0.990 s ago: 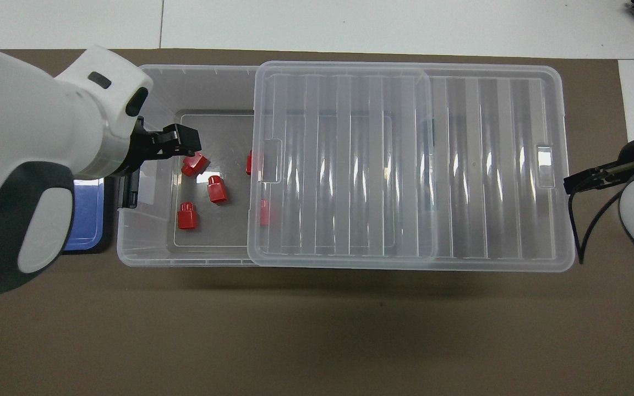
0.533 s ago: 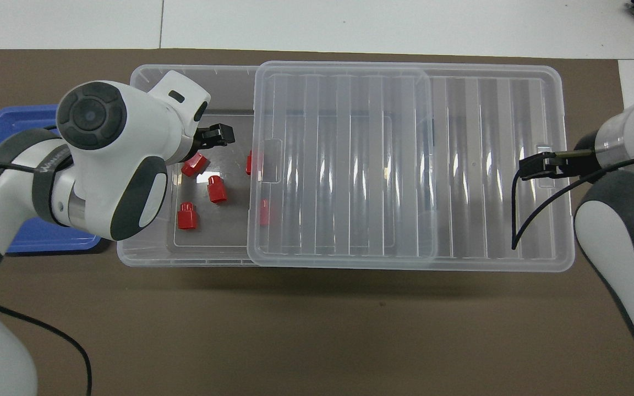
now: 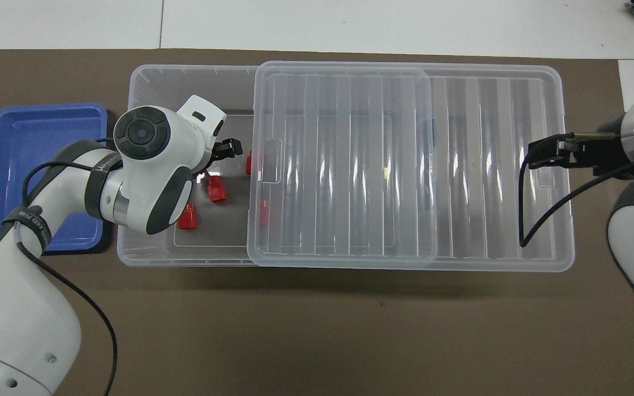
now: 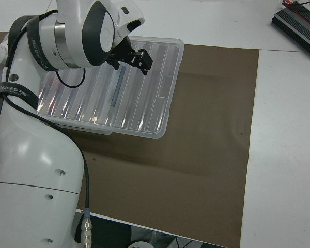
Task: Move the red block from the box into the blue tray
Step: 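Grasp a red block with the left gripper and lift it, then carry the red block over the blue tray with the left gripper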
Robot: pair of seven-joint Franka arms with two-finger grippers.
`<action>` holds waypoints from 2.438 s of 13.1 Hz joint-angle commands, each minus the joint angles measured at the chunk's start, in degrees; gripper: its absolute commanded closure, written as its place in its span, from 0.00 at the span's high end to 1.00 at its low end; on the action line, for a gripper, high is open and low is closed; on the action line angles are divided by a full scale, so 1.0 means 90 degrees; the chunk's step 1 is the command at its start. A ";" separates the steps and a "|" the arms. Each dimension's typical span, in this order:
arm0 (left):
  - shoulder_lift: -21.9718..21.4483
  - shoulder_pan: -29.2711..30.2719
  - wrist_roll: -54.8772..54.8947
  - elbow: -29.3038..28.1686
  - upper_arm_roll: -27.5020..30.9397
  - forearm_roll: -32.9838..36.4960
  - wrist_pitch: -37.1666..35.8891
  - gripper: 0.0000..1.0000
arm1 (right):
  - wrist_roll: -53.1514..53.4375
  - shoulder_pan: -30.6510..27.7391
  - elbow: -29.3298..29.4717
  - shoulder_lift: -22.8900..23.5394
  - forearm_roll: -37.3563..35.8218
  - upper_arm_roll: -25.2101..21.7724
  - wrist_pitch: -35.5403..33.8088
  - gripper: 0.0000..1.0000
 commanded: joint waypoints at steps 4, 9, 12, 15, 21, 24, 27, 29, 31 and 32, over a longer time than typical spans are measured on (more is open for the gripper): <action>-0.0348 -0.0265 -0.0838 -0.0897 0.0006 0.0153 0.0291 1.00 | 0.0297 -0.0077 -0.0095 -0.0313 0.0148 0.0000 -0.0380 1.00; -0.0378 -0.0305 -0.0847 -0.0955 0.0006 0.0153 0.0251 0.94 | -0.0173 -0.0145 -0.0066 -0.0265 0.0363 -0.0029 -0.0145 1.00; -0.0388 -0.0403 -0.0838 -0.0975 0.0016 0.0153 0.0212 0.88 | -0.0163 -0.0145 -0.0125 -0.0294 0.0363 -0.0029 -0.0136 1.00; -0.0397 -0.0403 -0.0779 -0.0975 0.0016 0.0153 0.0183 0.52 | -0.0163 -0.0145 -0.0115 -0.0304 0.0363 -0.0029 -0.0136 1.00; -0.0582 -0.0325 -0.0594 -0.0411 0.0025 0.0163 -0.0848 0.14 | -0.0192 -0.0155 -0.0115 -0.0314 0.0363 -0.0059 -0.0223 1.00; -0.1012 -0.0295 -0.0457 0.0545 0.0025 0.0095 -0.2517 0.14 | -0.0192 -0.0155 -0.0115 -0.0314 0.0363 -0.0068 -0.0224 1.00; -0.1013 -0.0130 0.0290 0.1581 0.0064 -0.0003 -0.3954 0.13 | -0.0212 -0.0155 -0.0115 -0.0304 0.0363 -0.0059 -0.0166 1.00; -0.1061 0.0318 0.1500 0.1808 0.0064 -0.0003 -0.4396 0.13 | -0.0221 -0.0223 -0.0144 -0.0275 0.0363 -0.0078 -0.0077 0.89; -0.1081 0.0825 0.2390 0.1730 0.0074 -0.0003 -0.4339 0.13 | -0.0260 -0.0379 -0.0339 -0.0265 0.0363 -0.0068 0.0253 0.39; -0.1081 0.1079 0.2859 0.1740 0.0074 -0.0013 -0.4319 0.13 | -0.0386 -0.0486 -0.0543 -0.0304 0.0363 -0.0078 0.0497 0.00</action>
